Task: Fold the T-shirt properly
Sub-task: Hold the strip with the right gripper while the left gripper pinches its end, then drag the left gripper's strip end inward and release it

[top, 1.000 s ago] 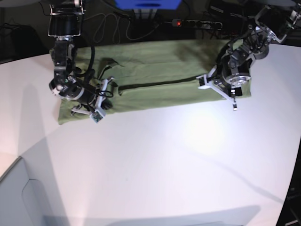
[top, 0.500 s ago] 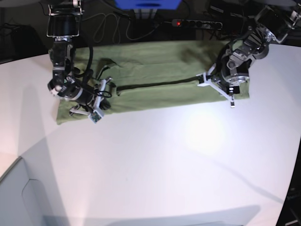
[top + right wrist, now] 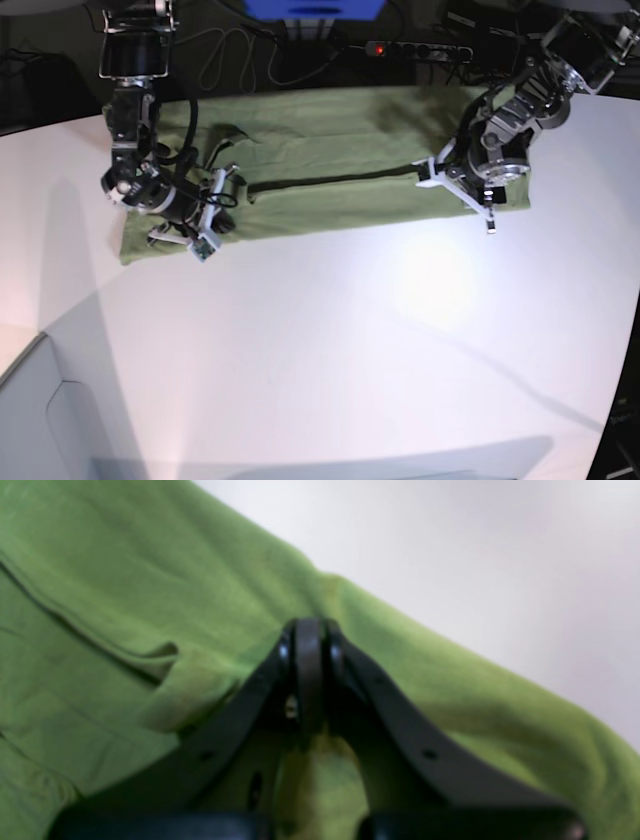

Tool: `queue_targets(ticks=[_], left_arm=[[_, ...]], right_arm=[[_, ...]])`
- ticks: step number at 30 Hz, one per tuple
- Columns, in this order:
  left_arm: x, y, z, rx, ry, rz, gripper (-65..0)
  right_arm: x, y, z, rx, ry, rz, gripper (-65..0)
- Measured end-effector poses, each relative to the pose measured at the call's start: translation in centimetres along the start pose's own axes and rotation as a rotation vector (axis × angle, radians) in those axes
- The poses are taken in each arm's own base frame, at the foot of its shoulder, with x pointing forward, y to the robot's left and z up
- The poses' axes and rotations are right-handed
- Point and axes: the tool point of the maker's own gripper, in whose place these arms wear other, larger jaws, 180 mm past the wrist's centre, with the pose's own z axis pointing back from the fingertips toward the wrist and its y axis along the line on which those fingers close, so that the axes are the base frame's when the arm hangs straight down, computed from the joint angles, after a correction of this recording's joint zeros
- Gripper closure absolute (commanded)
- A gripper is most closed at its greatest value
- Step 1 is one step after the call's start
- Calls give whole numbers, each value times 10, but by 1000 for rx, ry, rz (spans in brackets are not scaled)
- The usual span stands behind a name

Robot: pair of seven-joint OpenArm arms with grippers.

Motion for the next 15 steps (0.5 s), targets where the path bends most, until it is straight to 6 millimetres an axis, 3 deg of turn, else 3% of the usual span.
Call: queue_targets(ticks=[5,11,15], left_arm=[[0,0,0,0,0,0,-182],[0,0,-1,-2,-2,1,0],[-1,0,-1,-2,3,1,0]], right_arm=[[0,0,0,0,0,0,0],[0,0,0,0,0,0,0],[1,-1,0,-1,0,1,0]])
